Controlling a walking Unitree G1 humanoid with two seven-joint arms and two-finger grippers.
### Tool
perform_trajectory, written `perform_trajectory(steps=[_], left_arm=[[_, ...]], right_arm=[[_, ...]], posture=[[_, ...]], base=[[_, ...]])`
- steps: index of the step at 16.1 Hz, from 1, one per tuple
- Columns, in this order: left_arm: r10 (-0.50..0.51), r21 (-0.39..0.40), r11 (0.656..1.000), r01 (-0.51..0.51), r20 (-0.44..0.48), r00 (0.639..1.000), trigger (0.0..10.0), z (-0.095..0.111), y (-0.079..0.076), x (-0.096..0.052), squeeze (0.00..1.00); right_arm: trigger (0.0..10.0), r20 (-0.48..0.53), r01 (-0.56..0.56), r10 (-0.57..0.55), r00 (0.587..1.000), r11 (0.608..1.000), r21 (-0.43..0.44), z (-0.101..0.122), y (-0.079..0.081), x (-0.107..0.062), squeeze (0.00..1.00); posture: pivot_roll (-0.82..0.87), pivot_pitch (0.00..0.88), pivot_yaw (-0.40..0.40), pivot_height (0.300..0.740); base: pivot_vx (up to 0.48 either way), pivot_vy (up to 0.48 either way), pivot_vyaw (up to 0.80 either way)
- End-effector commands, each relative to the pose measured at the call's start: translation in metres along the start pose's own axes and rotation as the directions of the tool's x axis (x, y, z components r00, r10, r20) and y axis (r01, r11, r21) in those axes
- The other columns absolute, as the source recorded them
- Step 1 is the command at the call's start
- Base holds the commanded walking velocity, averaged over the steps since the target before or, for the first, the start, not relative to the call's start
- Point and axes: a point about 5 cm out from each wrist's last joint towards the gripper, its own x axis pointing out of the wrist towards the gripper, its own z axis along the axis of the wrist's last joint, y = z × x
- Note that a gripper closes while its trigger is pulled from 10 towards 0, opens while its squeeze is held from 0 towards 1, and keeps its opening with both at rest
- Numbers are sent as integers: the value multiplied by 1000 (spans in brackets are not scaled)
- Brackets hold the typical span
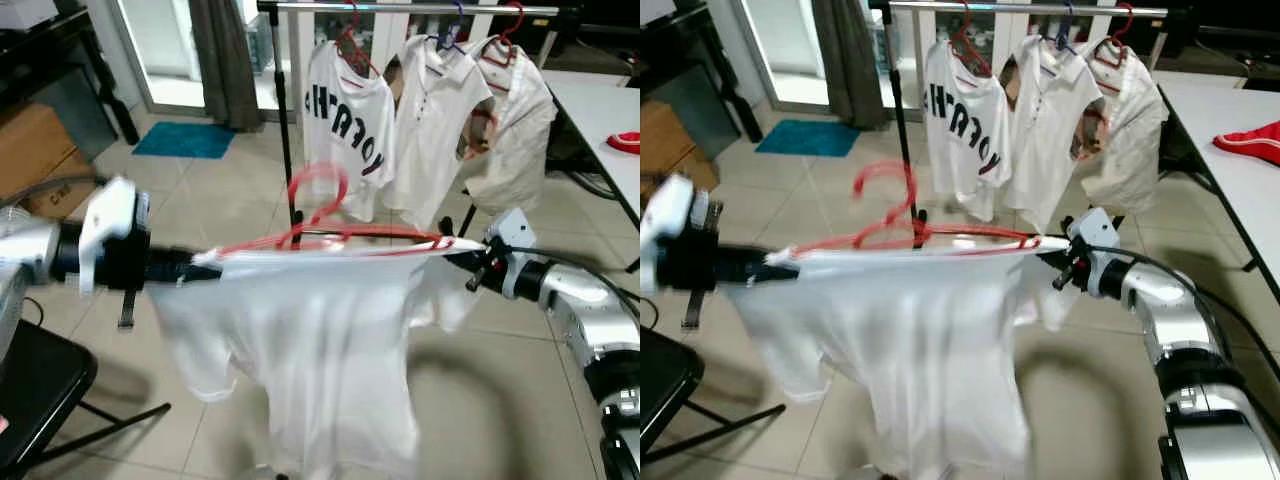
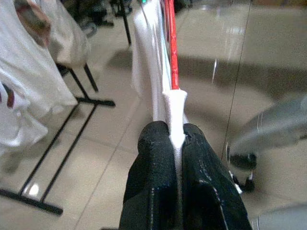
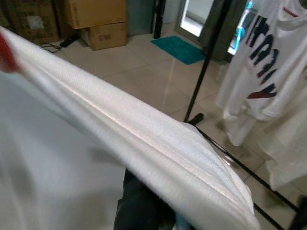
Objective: Hang hanger
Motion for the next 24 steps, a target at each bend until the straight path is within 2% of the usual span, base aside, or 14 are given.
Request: perform_trajectory(steps=[1,6,8,10,11,14,15,18,21,23,24], left_arm=[[102,47,994,-98,-95,990,0,2,4,-23,0],[161,153,981,-120,-288,944,0,-19,3,-26,0],[200,185,972,-147,-318,927,0,-24,7,-25,0],[392,276,909,-313,-310,866,0,-20,28,-29,0],[452,298,881,-367,-302,839,0,-19,34,-32,0],[516,343,844,-412,-314,797,0,-21,40,-32,0],[518,348,845,-407,-338,786,0,-26,42,-26,0],[457,336,877,-344,-363,812,0,-36,38,-11,0],[438,336,880,-337,-296,849,0,-31,44,12,0],[432,320,883,-343,-268,861,0,-27,46,19,0],[423,323,886,-333,-265,867,0,-27,48,26,0]], right_arm=[[0,-36,148,-147,988,989,4,-2,-25,-23,0],[0,-4,161,-161,987,986,-42,11,-32,-24,0],[0,-5,147,-147,989,987,-64,14,-32,-24,0],[0,-35,139,-142,989,987,-87,14,-34,-26,0],[0,-57,131,-137,989,986,-107,12,-34,-27,0],[0,-86,106,-119,989,984,-142,12,-32,-26,0],[0,-94,91,-106,990,983,-158,15,-30,-24,0],[0,-144,50,-86,986,970,-239,25,-26,-18,0],[0,-141,-36,-9,990,950,-312,45,-7,-1,0],[0,-146,-72,24,989,942,-329,50,2,3,0],[0,-168,-119,63,984,929,-349,53,11,4,0]], posture=[[-29,0,35,740],[-43,0,40,740],[-46,0,39,740],[-50,0,39,740],[-52,0,41,740],[-56,0,44,740],[-59,0,45,740],[-65,0,45,740],[-75,0,46,740],[-76,0,45,740],[-80,0,44,740]], base=[[0,0,0],[0,0,0],[0,0,0],[0,0,0],[0,0,0],[0,0,0],[0,0,0],[0,0,0],[0,0,0],[0,0,0],[0,0,0]])
